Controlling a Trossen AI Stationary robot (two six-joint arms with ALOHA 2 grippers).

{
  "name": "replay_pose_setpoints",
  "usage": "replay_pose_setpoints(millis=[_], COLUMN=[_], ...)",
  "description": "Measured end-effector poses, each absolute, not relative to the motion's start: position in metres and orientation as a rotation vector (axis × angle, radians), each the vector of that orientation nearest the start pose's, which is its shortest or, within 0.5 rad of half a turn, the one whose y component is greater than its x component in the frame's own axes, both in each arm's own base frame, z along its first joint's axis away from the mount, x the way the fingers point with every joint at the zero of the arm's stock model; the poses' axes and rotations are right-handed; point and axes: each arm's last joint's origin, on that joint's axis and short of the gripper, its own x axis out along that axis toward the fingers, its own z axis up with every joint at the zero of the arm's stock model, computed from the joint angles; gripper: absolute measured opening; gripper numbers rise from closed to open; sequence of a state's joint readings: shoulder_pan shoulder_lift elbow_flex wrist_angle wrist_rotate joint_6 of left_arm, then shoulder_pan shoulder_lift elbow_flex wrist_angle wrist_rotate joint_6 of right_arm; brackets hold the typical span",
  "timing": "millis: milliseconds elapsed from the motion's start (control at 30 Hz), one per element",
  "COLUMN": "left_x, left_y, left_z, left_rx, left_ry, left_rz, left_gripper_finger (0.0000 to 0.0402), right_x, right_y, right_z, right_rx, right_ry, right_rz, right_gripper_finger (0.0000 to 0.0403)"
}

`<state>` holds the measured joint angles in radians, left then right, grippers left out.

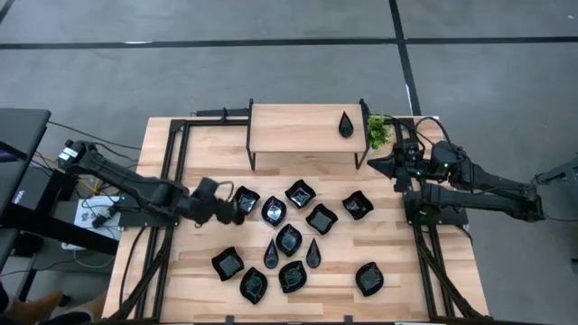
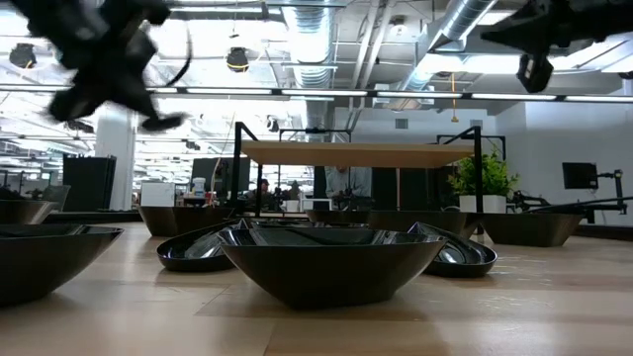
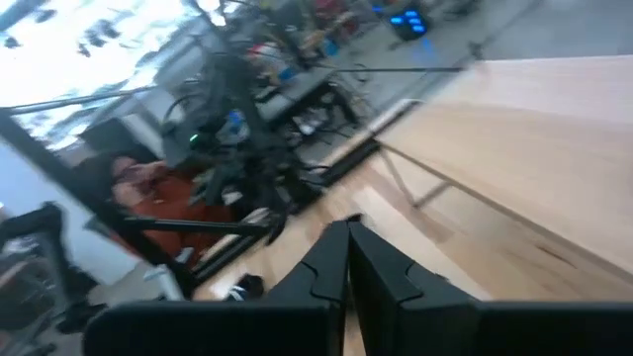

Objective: Pick & Place Mini shaped plates
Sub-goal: Stack the left black drop shaped plate on top of the other black drop shaped plates on the shelf

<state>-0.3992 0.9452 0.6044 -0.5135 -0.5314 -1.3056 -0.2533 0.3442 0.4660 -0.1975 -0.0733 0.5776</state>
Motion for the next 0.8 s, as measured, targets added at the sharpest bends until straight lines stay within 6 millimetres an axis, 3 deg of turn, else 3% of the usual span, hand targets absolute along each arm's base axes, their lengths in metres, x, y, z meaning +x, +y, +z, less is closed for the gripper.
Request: replay_pose_setpoints(millis=[267, 533, 800], left_x=[0.222, 0.28, 0.33], left_y=[-0.015, 0.039, 0.058], left_z=[0.273, 0.304, 0.329], left_rx=[-0.611, -0.478, -0.311], left_ry=[0.333, 0.232, 0.23], left_rz=[0.572, 0.625, 0.618], left_gripper_finger=[0.0004, 0.0004, 0.0004], right_x=[0.128, 0.151, 0.185], right_y=[-0.022, -0.023, -0.028], right_z=[0.283, 0.285, 0.314], right_rx=[0.437, 0.428, 0.27], right_ry=[-0.031, -0.055, -0.007], right_rz=[-0.083, -0.065, -0.193], right_gripper_finger=[0.0008, 0.0008, 0.0008])
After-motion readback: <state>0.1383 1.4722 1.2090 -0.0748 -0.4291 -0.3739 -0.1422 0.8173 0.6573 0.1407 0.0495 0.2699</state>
